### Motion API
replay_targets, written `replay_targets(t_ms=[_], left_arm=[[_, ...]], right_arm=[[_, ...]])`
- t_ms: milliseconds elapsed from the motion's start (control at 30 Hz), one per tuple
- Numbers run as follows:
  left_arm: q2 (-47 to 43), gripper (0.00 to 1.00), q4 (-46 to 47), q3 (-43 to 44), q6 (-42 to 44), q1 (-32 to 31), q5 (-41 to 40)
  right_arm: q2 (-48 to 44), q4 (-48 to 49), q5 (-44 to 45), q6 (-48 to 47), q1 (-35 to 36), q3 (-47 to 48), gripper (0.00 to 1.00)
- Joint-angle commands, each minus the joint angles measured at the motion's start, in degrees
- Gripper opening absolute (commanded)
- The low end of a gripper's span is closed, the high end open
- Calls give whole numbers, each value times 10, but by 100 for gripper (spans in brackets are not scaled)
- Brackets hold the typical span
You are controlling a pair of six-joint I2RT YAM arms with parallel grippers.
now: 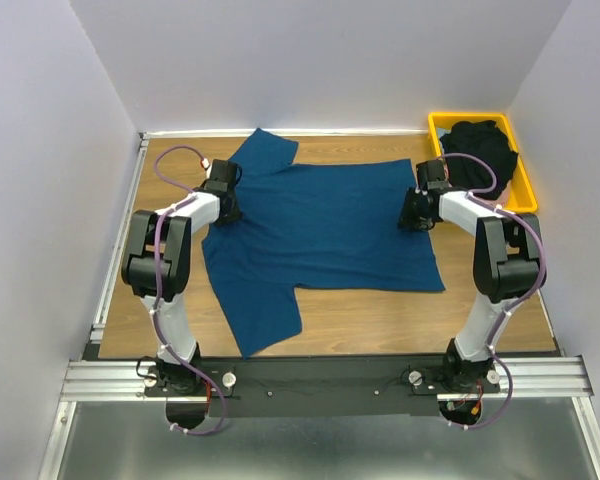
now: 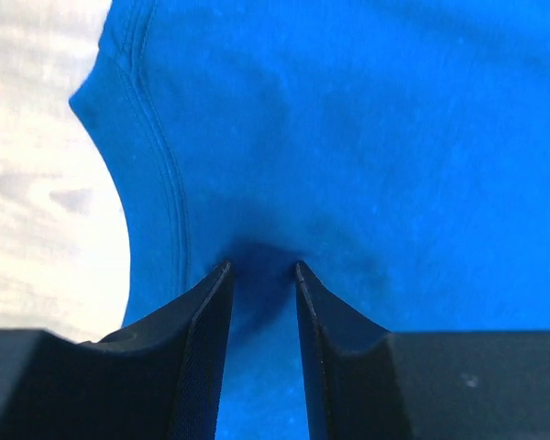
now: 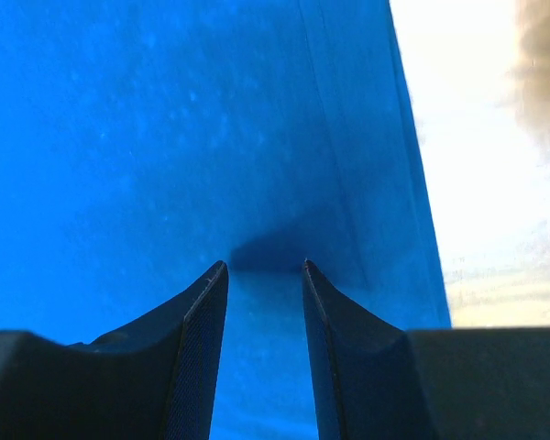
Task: Fold and stack the t-shirts
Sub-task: Flatten the tshirt out
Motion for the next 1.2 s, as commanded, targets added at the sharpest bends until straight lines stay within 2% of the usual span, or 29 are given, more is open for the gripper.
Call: replay_targets(t_ms=[0, 300, 533, 600, 633, 733, 767, 967, 1167], left_arm=[[49, 41, -6, 34, 2, 11, -20], [121, 41, -45, 157, 11, 20, -33], [107, 54, -54, 209, 25, 26, -55], [64, 57, -54, 192, 17, 26, -53], [46, 61, -52, 168, 14, 25, -55], [-41, 66, -54, 117, -6, 25, -66], [-62, 66, -55, 76, -10, 23, -67], [-235, 67, -84, -92, -32, 20, -45], [-306, 66, -83, -214, -55, 17, -27]], right_arm=[[51, 18, 34, -7, 3, 31, 45], [142, 20, 73, -23, 2, 119, 46], [122, 3, 48, -34, 2, 158, 49], [89, -5, 43, -36, 2, 155, 55], [77, -12, 37, -37, 2, 144, 59], [9, -22, 31, -28, 2, 102, 64], [-8, -29, 31, -24, 2, 90, 67], [-157, -46, 31, 0, 2, -37, 71], [-257, -53, 62, 9, 2, -120, 72]])
